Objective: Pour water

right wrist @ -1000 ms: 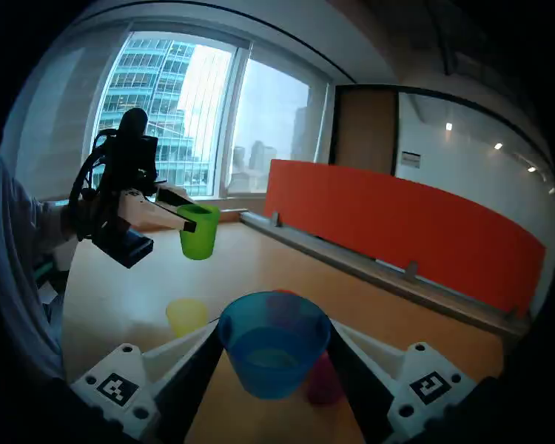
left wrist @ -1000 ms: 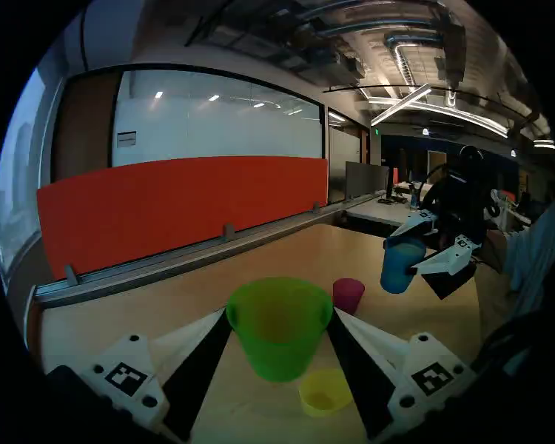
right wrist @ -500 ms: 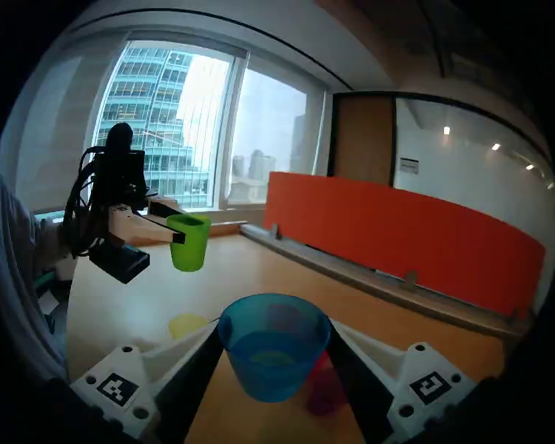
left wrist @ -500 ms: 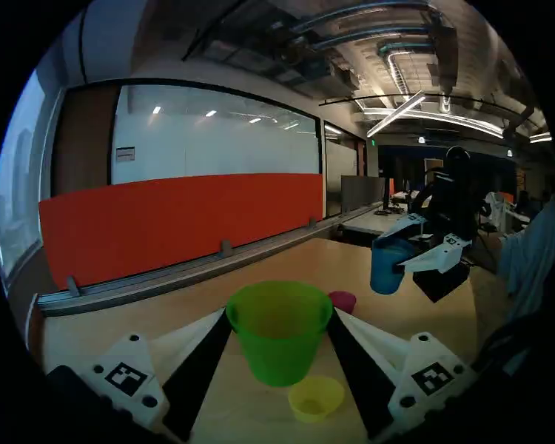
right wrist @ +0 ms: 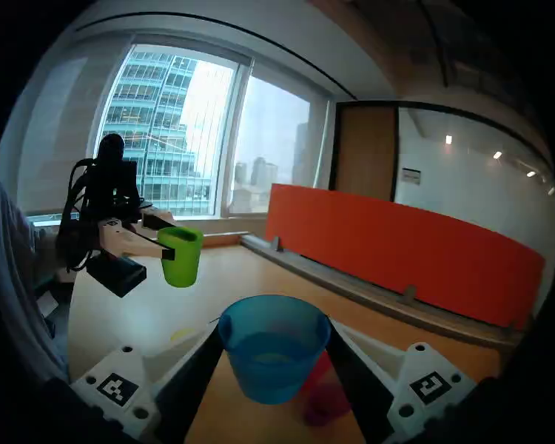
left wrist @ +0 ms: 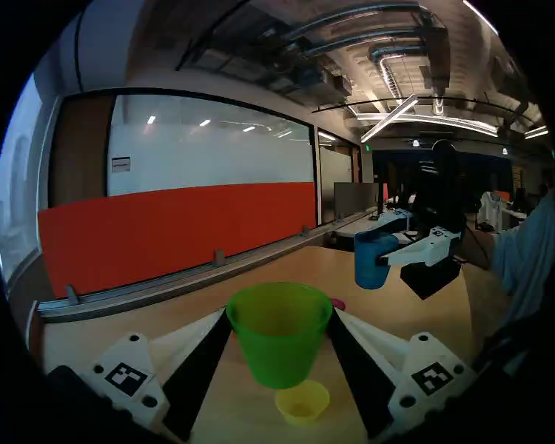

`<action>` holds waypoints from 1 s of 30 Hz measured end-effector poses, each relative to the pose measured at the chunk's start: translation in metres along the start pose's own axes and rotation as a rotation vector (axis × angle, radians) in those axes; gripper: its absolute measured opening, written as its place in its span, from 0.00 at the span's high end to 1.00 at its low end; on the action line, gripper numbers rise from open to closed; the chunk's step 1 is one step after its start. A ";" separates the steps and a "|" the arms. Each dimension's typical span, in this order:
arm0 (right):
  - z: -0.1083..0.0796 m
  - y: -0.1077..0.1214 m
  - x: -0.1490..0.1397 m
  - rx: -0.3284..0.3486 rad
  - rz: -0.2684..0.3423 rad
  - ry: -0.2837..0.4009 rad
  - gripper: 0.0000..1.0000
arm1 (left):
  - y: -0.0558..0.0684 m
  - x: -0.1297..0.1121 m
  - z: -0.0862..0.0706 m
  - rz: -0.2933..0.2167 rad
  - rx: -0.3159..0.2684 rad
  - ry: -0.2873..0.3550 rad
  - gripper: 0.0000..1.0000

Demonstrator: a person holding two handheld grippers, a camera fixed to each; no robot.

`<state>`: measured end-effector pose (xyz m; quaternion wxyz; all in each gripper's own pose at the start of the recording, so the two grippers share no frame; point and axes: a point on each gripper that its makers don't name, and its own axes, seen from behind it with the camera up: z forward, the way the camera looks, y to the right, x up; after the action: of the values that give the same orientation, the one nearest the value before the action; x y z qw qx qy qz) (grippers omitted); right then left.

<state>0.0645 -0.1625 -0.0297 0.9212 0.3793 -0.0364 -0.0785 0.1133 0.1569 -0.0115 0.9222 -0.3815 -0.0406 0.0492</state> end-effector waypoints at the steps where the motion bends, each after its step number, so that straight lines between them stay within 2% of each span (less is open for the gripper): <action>1: 0.000 0.000 0.002 0.002 -0.003 0.001 0.08 | 0.002 0.000 0.000 0.001 -0.001 0.002 0.12; 9: 0.005 0.000 0.018 0.013 -0.039 0.016 0.08 | 0.014 0.002 -0.002 0.001 -0.010 0.015 0.11; 21: 0.011 -0.001 0.039 0.028 -0.098 0.043 0.07 | 0.034 -0.007 0.001 -0.015 -0.043 0.013 0.12; 30: 0.019 0.001 0.058 0.035 -0.164 0.060 0.08 | 0.048 -0.009 0.004 -0.021 -0.071 0.016 0.11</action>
<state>0.1195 -0.1850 -0.0151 0.9056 0.3992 0.0213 -0.1418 0.1014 0.1926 -0.0430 0.9088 -0.4139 -0.0388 0.0350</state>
